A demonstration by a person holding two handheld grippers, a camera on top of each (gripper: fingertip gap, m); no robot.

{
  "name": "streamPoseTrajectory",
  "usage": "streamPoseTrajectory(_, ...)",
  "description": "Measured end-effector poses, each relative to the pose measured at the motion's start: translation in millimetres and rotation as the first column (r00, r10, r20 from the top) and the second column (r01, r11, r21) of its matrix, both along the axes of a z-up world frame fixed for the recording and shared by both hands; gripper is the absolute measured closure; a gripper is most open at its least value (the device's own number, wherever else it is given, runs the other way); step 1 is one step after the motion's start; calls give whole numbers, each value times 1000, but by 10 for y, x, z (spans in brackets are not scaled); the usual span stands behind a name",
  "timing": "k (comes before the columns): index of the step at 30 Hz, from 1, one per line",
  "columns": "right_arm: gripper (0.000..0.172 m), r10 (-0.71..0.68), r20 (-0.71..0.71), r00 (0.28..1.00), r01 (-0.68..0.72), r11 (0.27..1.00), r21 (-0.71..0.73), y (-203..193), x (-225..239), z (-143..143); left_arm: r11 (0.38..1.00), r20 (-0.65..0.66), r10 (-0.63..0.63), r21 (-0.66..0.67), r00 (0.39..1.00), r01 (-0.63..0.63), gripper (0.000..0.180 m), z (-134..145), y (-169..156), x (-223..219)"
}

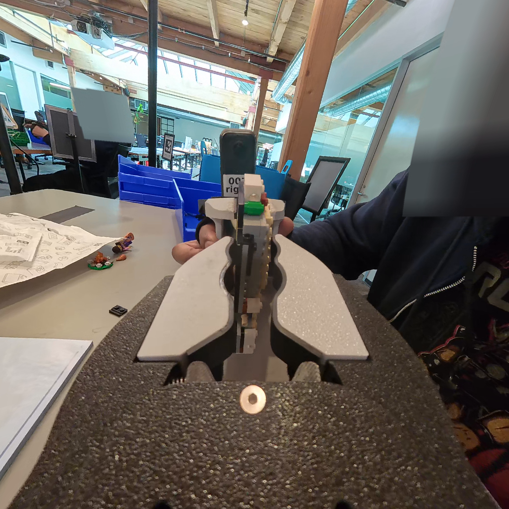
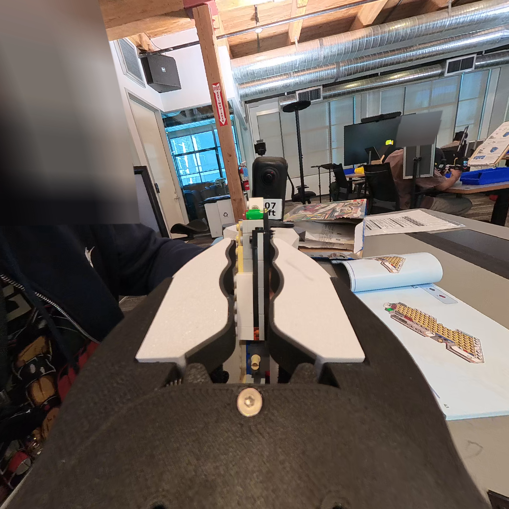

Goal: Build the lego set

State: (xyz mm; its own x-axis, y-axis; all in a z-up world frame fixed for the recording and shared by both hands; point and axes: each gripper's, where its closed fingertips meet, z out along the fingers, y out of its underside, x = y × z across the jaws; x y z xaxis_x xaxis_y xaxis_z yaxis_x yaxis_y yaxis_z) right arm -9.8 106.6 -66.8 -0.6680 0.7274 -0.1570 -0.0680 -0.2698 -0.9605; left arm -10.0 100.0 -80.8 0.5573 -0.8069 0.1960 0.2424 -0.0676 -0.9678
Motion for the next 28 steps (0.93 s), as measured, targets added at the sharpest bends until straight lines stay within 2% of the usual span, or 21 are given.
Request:
streamPoseTrajectory(12,149,-3,-17,1000,3,999,35,-24,17,3,998,-27,33,47,999,-32,157,51,-19,-5)
streamPoseTrajectory(23,149,-25,-66,997,33,993,113,-50,49,4,1000,-38,11,19,999,-10,157,51,-34,24)
streamPoseTrajectory(28,150,-21,-76,997,31,990,135,-61,61,-8,998,-78,27,50,997,-23,157,46,-44,34)
